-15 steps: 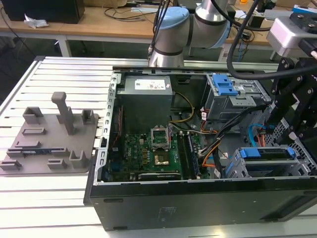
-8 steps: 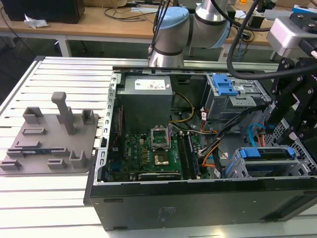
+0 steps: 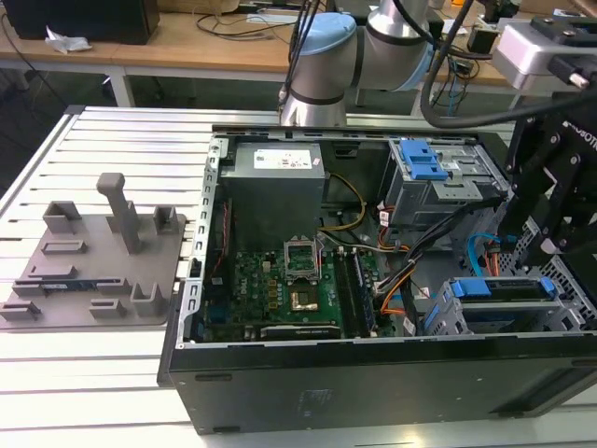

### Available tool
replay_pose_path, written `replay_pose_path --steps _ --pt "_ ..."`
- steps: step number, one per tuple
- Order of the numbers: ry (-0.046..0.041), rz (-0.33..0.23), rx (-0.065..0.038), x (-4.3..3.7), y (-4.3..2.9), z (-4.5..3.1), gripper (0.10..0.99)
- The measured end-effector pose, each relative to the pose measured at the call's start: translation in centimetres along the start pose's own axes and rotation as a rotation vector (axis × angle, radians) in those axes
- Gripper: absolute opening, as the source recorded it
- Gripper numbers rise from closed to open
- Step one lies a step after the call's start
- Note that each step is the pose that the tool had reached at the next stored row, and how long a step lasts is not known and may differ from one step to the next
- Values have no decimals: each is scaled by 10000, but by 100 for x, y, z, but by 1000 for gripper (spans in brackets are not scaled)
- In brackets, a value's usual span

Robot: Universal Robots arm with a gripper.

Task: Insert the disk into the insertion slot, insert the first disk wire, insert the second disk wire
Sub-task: 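Insert the first disk wire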

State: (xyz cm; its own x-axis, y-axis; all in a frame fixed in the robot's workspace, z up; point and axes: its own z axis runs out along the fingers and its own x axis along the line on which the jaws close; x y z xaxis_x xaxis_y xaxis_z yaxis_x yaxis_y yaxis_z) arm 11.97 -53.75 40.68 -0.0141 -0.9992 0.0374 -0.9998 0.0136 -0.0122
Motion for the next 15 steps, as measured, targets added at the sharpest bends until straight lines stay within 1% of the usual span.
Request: replay_pose_path --steps 2,3,4,5,6,7,9,11,12,13,14,15 --pt "370 -4 6 -51 1 -1 502" --pt "834 -9 12 -117 2 -3 502" --pt "1068 -12 15 -134 2 0 502" --pt "1170 -4 15 -138 2 3 502" --pt "1350 279 -10 -139 3 27 502" --pt "1390 536 -36 -140 3 42 502" --pt "1511 594 -38 -178 3 62 502" --pt "1727 592 -28 -291 5 74 502" --pt "1807 592 -24 -338 6 79 482" --pt "1909 591 -19 -398 6 83 420" --pt "1984 590 -16 -446 7 87 420" --pt "2105 590 -11 -524 9 94 420"
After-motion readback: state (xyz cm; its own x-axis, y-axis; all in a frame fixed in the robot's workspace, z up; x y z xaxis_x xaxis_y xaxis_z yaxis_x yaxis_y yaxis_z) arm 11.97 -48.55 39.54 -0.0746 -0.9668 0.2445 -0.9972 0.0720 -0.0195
